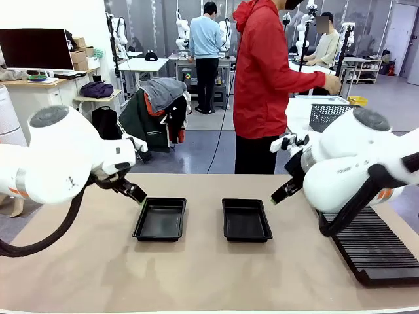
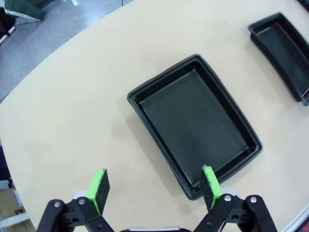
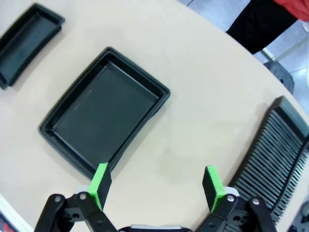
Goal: Inspect and transfer BCBs to ESD trays.
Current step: Pick up the Blank PCB from the PCB Rack and place it in the left ESD tray.
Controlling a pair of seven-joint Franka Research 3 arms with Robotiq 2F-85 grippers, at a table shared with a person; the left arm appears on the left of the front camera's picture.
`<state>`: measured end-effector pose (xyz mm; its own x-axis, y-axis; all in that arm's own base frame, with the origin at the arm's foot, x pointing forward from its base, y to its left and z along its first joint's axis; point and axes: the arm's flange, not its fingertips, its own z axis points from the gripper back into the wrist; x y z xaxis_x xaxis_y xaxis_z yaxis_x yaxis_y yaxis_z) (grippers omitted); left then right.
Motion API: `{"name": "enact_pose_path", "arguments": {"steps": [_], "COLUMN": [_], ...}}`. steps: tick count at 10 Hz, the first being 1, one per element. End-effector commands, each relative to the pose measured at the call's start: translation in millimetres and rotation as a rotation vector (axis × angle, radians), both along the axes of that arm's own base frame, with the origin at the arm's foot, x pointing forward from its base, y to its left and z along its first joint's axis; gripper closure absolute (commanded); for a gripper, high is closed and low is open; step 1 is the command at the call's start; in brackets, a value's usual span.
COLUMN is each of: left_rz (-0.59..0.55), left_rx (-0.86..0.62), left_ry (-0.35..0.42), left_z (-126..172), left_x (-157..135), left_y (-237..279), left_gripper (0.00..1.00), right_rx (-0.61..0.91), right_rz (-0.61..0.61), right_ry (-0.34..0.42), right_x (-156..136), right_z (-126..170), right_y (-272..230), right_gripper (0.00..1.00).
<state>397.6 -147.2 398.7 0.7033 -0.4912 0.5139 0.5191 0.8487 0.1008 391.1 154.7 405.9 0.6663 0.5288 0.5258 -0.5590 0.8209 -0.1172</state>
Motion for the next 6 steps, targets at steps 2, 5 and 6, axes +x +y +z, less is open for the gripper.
{"name": "enact_pose_path", "arguments": {"steps": [2, 5, 6], "left_rz": [0.043, 0.073, 0.074], "left_rx": [-0.136, -0.245, -0.272], "left_ry": [0.082, 0.179, 0.210], "left_z": [93.2, 160.9, 178.1], "left_x": [-35.2, -44.7, -50.7], "left_y": [27.9, 53.9, 60.3], "left_gripper": [0.00, 0.00, 0.00], "right_rx": [0.132, 0.260, 0.291], "right_rz": [0.003, -0.002, -0.011], "right_ry": [0.066, 0.130, 0.157], "right_x": [-38.3, -55.4, -59.1], "right_z": [94.5, 160.3, 173.9], "right_y": [-54.5, -104.7, -121.0], "right_gripper": [0.00, 0.00, 0.00]}}
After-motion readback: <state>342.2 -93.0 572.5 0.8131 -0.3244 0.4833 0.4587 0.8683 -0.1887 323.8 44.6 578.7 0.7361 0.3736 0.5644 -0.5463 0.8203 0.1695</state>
